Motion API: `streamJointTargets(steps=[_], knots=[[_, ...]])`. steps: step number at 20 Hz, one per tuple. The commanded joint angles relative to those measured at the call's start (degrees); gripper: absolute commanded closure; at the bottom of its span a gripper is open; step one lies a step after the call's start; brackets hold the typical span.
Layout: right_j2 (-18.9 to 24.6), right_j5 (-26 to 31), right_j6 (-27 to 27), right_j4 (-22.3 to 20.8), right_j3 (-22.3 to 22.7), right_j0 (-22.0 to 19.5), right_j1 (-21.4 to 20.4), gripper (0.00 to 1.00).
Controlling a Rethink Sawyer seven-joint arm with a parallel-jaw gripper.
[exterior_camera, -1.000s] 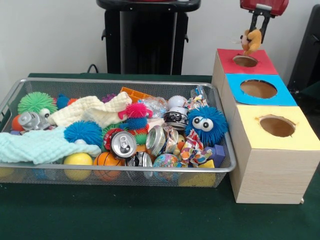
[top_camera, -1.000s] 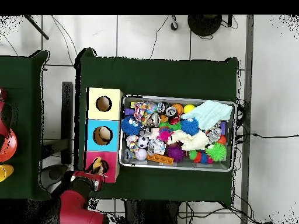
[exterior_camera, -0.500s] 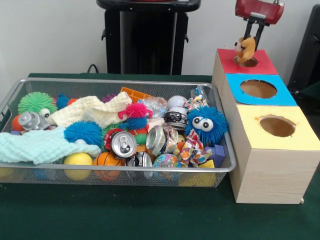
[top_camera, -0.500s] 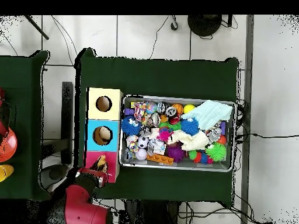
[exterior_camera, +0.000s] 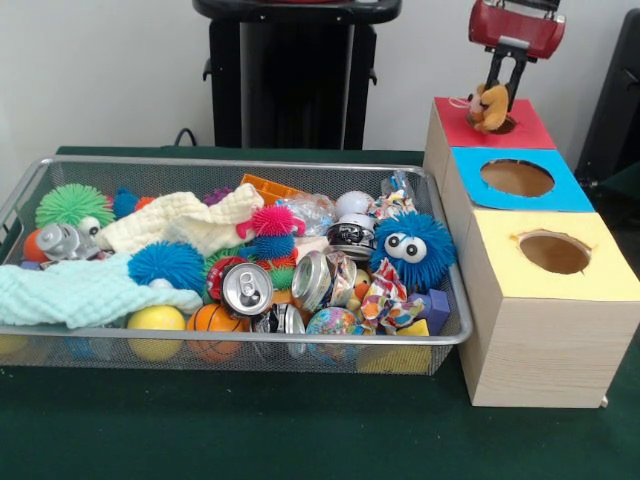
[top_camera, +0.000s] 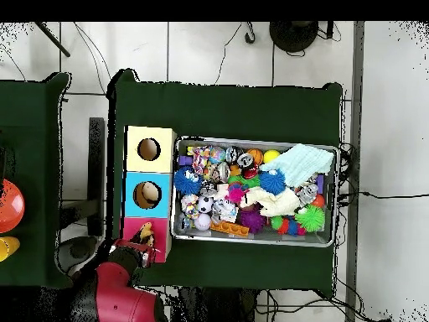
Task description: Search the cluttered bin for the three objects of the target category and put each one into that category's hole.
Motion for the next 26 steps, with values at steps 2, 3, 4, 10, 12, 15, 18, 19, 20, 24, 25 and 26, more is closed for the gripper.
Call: streamJointTargets(steps=[2,3,4,10,12,15,18,19,20,24,25,26], knots=[[9.0,-0.6,13.2,0.7,-1.8,-2.4,0.3,1.00],[9.2,-0.7,13.3,0.8,-2.0,-2.4,0.5,1.00],[9.1,-0.5,13.4,1.1,-2.2,-2.1,0.7,1.00],[9.1,-1.4,14.3,1.9,-2.0,-1.3,1.9,1.00],[9.0,-1.4,14.2,1.8,-2.1,-1.4,2.1,1.00],[8.1,-1.3,14.1,2.0,-2.2,-0.6,2.4,1.00],[9.2,-4.2,14.3,0.7,-1.3,-1.8,1.9,0.00],[9.2,-4.6,14.1,0.4,-1.3,-1.9,1.9,0.00],[9.2,-4.9,13.9,0.1,-1.2,-2.0,1.9,0.00],[6.7,-0.5,13.8,2.2,-2.0,0.1,2.2,0.00],[5.0,1.5,13.9,3.1,-2.6,1.7,2.6,0.00],[3.6,2.6,13.7,3.4,-3.2,2.7,2.7,0.00]])
